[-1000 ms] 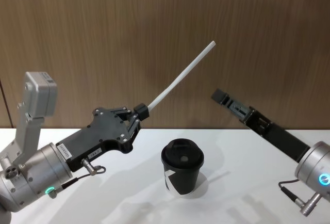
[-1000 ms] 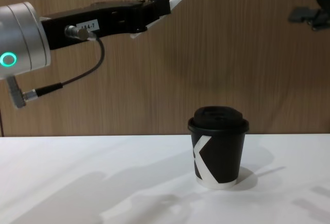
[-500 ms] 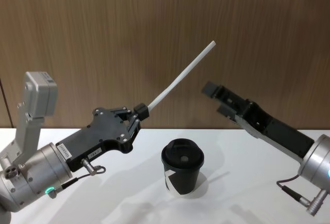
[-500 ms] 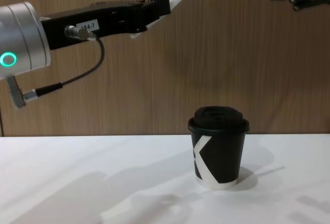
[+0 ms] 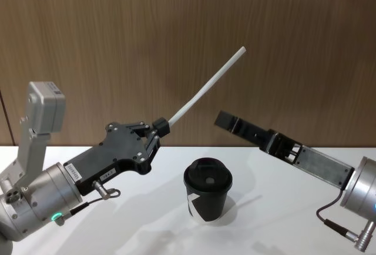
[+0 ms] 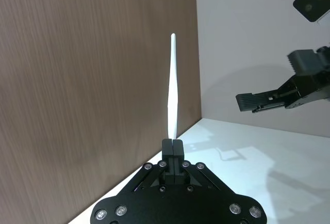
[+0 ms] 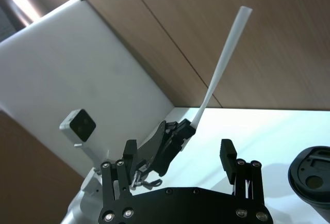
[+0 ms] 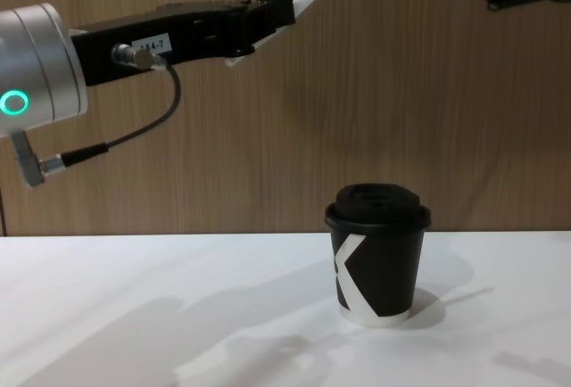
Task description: Pick up the straw with one hand, pass it to the other hand, and insert it into the cup.
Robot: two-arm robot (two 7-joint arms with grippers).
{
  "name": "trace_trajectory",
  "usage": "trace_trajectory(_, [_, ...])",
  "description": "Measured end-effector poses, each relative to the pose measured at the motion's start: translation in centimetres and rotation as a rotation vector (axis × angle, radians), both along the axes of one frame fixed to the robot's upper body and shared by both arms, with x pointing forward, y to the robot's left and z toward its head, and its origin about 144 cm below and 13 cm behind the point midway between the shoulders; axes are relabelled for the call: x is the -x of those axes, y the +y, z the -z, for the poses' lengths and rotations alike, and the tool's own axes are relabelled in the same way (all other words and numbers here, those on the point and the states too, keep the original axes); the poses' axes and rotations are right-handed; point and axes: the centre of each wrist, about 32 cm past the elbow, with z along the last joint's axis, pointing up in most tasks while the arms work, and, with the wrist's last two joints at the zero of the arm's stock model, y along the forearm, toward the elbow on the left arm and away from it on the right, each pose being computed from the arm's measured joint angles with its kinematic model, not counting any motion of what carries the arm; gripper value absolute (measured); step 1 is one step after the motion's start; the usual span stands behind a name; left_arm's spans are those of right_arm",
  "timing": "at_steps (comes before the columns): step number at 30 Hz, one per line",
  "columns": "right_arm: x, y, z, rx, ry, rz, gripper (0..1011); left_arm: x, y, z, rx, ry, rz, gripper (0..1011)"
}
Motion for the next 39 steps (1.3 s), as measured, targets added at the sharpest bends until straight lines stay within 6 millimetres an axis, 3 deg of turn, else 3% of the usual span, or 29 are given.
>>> trace_trajectory(19, [-2.0, -0.8, -1.1, 0.035, -0.099, -0.111, 1001, 0.0, 0.0, 0.0, 0.000, 0.000, 0.000, 0])
trace_trajectory(39, [-3.0, 0.6, -1.9, 0.058, -0.103, 0.015, 1001, 0.0, 0.0, 0.0, 0.000, 0.000, 0.000, 0])
